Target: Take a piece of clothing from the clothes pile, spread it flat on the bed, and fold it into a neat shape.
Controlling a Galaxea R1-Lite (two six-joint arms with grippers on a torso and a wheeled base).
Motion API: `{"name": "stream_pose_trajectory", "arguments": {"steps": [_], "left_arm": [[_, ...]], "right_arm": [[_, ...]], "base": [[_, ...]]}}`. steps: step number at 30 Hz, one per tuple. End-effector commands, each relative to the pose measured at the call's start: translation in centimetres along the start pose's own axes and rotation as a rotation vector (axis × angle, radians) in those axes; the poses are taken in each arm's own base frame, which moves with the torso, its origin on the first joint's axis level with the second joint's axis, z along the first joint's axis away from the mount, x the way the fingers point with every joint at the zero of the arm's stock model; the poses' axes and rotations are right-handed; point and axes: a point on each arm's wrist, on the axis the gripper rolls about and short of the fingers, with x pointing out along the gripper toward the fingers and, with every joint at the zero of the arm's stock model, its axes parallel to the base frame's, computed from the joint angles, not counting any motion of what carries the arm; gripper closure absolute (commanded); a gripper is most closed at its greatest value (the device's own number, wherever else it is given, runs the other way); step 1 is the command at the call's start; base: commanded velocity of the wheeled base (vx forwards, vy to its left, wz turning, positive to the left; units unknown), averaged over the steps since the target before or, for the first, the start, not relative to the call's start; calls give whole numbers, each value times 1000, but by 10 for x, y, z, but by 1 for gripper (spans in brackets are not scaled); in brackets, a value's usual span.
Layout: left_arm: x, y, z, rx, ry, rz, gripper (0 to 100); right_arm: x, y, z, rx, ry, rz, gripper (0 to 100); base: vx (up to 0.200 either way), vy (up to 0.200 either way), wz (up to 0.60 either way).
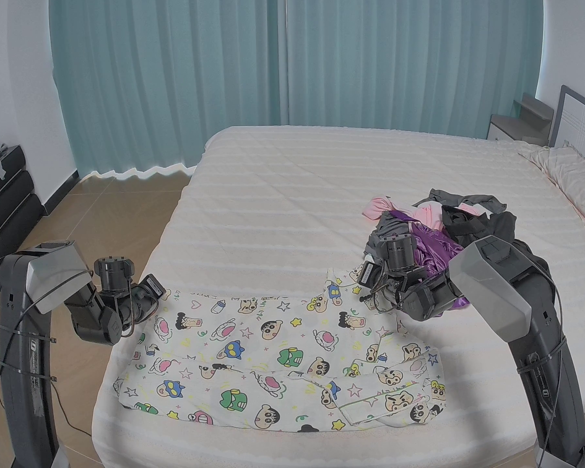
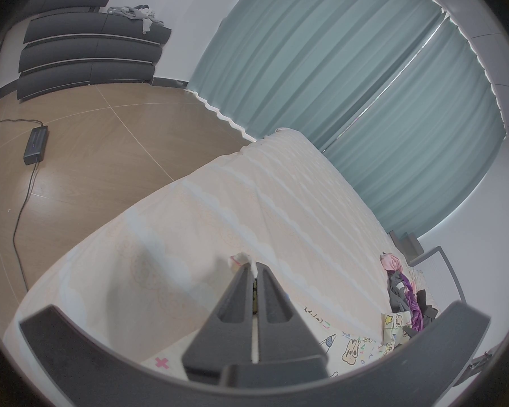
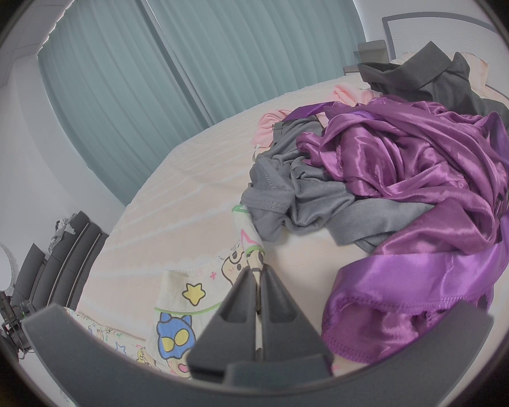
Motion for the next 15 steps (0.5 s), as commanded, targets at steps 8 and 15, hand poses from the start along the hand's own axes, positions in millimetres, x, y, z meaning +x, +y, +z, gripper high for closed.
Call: {"name": "stream_pose_trajectory", "arguments": {"steps": [8, 15], "left_arm": [[-3, -2, 8, 0, -43, -14, 100], [-8, -8, 12, -1, -53, -29, 100]], "right_arm": [[-16, -2, 19, 53, -23, 0, 100], [-30, 2, 30, 116, -12, 29, 100]], "base": [[0, 0, 0], [0, 0, 0]]}}
